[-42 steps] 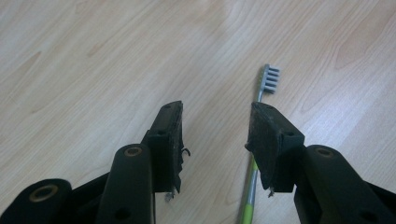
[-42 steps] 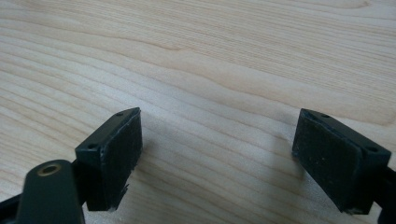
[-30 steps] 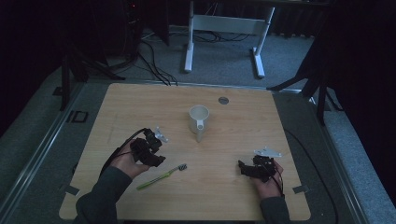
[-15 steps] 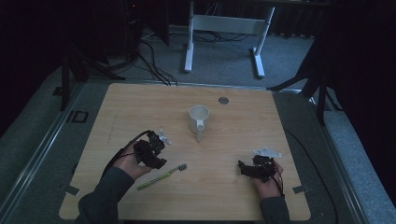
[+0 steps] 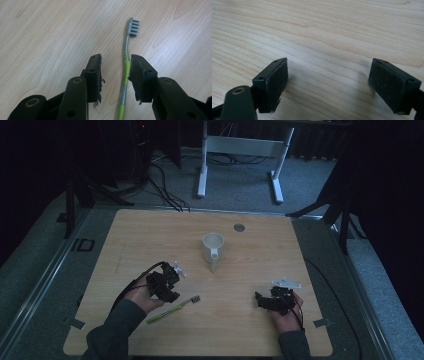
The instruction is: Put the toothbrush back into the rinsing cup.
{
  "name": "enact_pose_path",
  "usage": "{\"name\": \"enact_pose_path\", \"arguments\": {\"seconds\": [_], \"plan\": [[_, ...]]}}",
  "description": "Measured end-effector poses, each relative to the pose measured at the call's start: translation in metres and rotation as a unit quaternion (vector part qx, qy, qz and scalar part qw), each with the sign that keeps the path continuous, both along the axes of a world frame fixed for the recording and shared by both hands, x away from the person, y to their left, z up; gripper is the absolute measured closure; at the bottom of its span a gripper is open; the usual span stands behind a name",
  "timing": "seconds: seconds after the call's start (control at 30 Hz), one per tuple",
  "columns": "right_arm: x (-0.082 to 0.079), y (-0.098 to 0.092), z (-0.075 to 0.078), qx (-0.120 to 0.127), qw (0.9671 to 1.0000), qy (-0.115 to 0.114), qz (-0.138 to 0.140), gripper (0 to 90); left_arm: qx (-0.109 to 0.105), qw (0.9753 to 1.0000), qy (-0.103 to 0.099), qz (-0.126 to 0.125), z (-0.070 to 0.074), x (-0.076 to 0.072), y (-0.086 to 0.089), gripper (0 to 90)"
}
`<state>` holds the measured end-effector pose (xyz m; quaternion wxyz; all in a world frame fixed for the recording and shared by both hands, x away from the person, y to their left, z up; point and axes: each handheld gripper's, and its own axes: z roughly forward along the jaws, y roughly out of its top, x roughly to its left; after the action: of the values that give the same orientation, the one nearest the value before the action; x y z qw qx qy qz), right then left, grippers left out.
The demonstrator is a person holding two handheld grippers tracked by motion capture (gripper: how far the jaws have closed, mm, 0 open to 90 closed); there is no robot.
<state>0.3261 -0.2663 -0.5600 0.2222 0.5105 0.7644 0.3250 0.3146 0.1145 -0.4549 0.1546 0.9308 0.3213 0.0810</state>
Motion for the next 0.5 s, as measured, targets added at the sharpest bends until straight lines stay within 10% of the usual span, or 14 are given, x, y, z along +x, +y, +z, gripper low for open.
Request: {"name": "enact_pose_path", "arguments": {"seconds": [0.5], "plan": [[0.0,0.0,0.0,0.0,1.0,0.0,0.0,15.8,0.02,0.999,0.039,0.0,-0.0094,0.0027,-0.006,62.7]]}}
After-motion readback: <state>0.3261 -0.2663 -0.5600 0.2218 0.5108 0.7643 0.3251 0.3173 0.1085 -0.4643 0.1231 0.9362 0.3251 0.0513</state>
